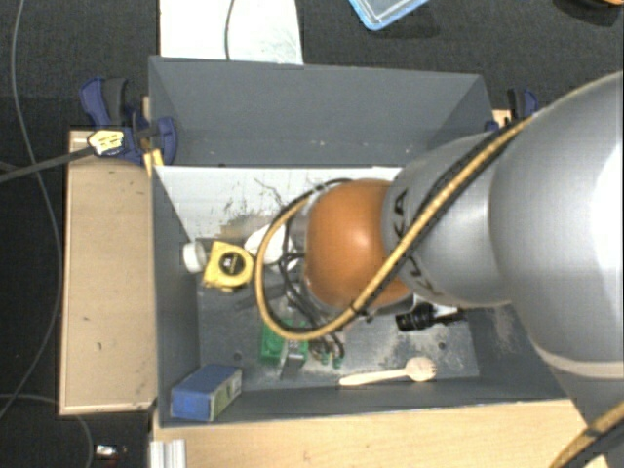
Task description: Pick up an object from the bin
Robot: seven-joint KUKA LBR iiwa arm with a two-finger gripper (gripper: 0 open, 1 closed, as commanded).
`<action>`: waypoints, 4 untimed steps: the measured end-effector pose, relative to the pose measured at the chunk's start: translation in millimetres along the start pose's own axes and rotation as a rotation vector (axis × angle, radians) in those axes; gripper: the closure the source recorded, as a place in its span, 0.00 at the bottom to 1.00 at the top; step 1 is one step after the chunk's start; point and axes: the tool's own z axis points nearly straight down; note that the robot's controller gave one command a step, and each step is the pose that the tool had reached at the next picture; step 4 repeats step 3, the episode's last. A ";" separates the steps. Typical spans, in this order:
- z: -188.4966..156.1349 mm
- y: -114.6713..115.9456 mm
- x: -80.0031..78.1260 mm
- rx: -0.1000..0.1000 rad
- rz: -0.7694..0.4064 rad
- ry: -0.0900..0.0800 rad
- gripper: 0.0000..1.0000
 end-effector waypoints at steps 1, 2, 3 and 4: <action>-13.3 -0.2 0.5 0.001 0.000 0.001 1.00; -26.0 -0.1 0.2 0.000 0.001 0.000 1.00; -37.4 -0.7 1.2 0.003 0.001 0.006 1.00; -37.4 -0.7 1.2 0.003 0.001 0.006 1.00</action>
Offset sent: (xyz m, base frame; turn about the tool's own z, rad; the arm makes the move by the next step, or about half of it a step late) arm -0.0007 -0.0003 0.0157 0.0002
